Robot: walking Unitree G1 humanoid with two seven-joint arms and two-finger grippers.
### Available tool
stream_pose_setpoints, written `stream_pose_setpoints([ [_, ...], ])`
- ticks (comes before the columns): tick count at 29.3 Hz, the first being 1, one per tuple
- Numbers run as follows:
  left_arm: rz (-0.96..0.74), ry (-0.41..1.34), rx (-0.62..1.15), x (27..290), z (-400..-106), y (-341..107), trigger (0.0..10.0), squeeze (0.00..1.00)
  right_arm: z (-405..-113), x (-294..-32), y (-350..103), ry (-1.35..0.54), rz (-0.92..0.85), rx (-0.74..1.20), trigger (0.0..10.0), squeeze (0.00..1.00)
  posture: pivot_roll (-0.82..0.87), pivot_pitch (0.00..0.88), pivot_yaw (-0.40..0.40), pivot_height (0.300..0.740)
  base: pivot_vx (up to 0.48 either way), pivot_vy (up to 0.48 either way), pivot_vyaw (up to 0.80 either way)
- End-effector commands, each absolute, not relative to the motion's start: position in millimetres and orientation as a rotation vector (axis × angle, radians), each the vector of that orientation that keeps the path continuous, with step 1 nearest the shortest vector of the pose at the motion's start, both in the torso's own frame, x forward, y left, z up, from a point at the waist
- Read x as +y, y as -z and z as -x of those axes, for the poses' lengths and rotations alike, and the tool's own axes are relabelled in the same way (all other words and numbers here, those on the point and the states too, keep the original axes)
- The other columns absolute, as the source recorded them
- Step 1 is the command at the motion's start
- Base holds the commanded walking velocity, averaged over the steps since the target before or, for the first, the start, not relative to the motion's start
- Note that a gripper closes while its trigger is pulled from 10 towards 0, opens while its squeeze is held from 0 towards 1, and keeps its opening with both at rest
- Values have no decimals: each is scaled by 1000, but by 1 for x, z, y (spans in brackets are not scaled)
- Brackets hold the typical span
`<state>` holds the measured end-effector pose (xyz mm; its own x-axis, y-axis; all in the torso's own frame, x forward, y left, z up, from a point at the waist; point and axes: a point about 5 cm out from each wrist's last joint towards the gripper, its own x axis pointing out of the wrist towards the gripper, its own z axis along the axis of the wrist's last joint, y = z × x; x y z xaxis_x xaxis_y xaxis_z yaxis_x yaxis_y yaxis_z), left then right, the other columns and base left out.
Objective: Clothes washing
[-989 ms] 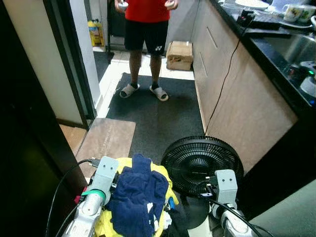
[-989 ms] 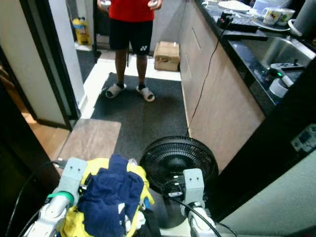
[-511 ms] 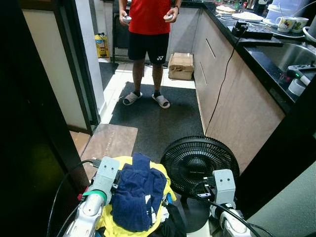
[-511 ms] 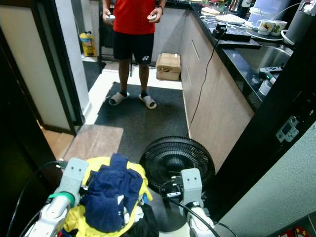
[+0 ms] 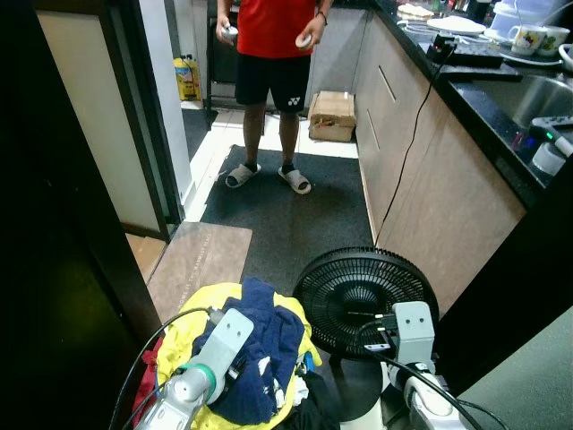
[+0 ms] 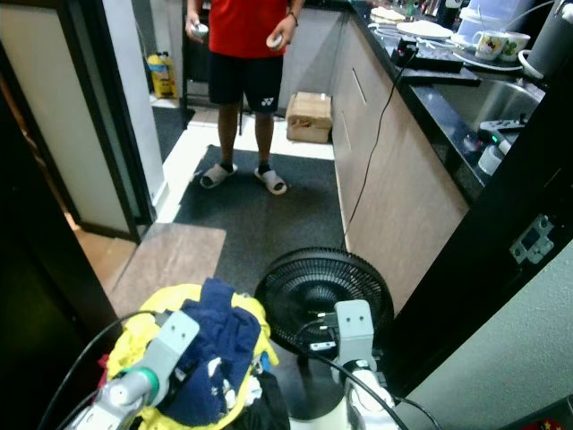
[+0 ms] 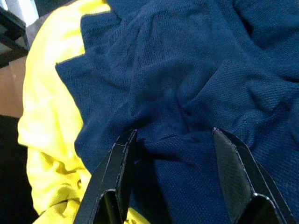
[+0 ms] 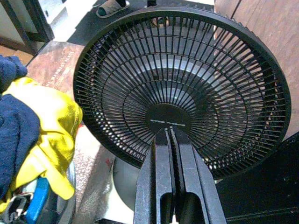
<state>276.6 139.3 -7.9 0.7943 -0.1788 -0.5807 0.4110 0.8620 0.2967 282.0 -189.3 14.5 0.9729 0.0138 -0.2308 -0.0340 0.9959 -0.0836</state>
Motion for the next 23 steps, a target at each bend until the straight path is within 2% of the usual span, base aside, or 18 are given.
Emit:
stream_pose_setpoints([
  [1, -461, 319, 639, 145, -269, 19, 10000, 0, -276, -192, -7, -9, 83, 272, 10000, 0, 66, 30, 19, 740, 0, 0, 0],
  [6, -499, 329, 689, 151, -261, 29, 10000, 0, -275, -193, -6, -1, 83, 273, 10000, 0, 60, 31, 26, 740, 0, 0, 0],
  [12, -541, 361, 809, 160, -238, 49, 10000, 0, -274, -193, -6, 6, 77, 265, 10000, 0, 54, 32, 28, 740, 0, 0, 0],
  [13, -540, 354, 815, 162, -238, 50, 7725, 0, -274, -194, -6, 7, 78, 265, 10000, 0, 54, 32, 28, 740, 0, 0, 0],
  [14, -539, 345, 818, 163, -237, 51, 4902, 0, -274, -194, -6, 9, 79, 264, 10000, 0, 54, 32, 28, 740, 0, 0, 0],
  [15, -539, 345, 818, 163, -237, 51, 4902, 0, -274, -194, -6, 9, 79, 264, 10000, 0, 54, 32, 28, 740, 0, 0, 0],
  [16, -544, 343, 817, 163, -237, 51, 2314, 0, -274, -195, -7, 10, 80, 264, 10000, 0, 54, 34, 23, 740, 0, 0, 0],
  [18, -550, 341, 816, 164, -237, 51, 2314, 0, -274, -195, -7, 10, 80, 263, 10000, 0, 54, 34, 23, 740, 0, 0, 0],
  [19, -553, 340, 814, 164, -237, 52, 941, 0, -274, -195, -7, 10, 80, 261, 10000, 0, 54, 34, 23, 740, 0, 0, 0],
  [20, -554, 340, 811, 165, -237, 51, 0, 0, -275, -196, -8, 10, 81, 260, 10000, 0, 54, 35, 22, 740, 0, 0, 0],
  [23, -554, 346, 803, 165, -237, 51, 0, 0, -275, -196, -8, 10, 80, 258, 10000, 0, 54, 35, 22, 740, 0, 0, 0],
])
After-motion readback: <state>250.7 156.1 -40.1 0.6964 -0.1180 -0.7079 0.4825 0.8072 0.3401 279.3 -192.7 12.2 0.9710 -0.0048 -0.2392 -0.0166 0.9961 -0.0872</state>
